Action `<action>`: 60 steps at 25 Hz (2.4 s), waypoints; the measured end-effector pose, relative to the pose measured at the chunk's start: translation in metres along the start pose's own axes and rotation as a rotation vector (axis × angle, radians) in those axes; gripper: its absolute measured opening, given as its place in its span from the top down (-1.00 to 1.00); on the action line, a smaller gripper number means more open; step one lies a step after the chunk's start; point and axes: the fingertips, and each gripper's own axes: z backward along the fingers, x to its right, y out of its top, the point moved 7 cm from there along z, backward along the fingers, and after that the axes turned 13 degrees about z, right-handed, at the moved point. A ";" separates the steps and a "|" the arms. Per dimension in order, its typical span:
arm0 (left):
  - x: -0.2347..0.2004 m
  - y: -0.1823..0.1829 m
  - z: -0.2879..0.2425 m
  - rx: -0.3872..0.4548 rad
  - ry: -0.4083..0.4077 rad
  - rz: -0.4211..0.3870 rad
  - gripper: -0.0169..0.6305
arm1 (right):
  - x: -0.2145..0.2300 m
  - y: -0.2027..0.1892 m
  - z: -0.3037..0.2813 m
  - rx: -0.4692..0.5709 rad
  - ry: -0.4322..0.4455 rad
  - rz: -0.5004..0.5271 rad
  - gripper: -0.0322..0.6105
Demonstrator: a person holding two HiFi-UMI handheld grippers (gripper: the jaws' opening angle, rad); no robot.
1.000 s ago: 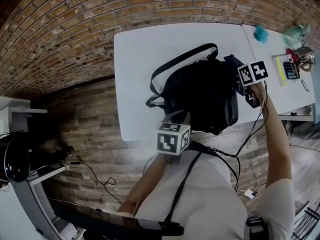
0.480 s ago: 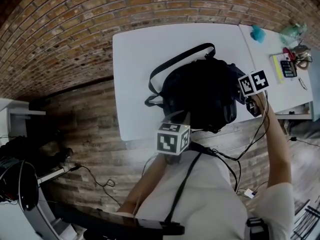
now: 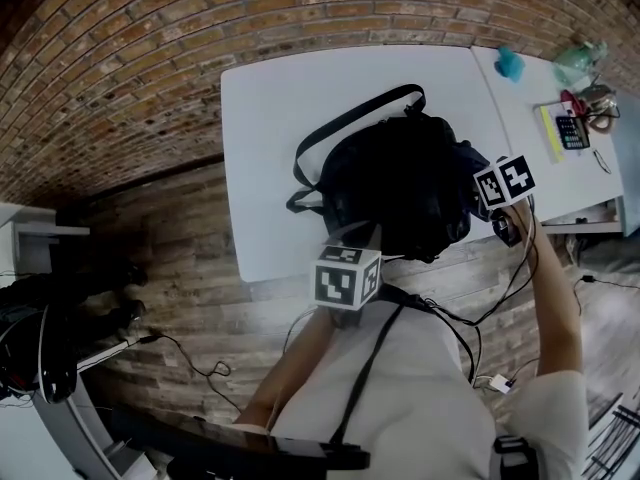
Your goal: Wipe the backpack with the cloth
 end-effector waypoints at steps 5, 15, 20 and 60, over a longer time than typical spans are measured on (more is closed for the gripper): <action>0.004 -0.001 -0.002 -0.005 -0.006 -0.011 0.94 | -0.007 -0.009 0.003 -0.008 0.013 0.001 0.78; 0.006 -0.001 -0.005 -0.013 -0.014 -0.013 0.94 | -0.020 -0.028 0.008 -0.025 0.046 0.001 0.78; 0.009 -0.002 -0.009 -0.020 -0.022 -0.020 0.94 | -0.026 -0.035 0.011 -0.038 0.057 0.010 0.78; 0.028 0.067 -0.048 0.016 -0.071 -0.078 0.94 | -0.042 -0.066 0.021 -0.117 0.240 0.014 0.78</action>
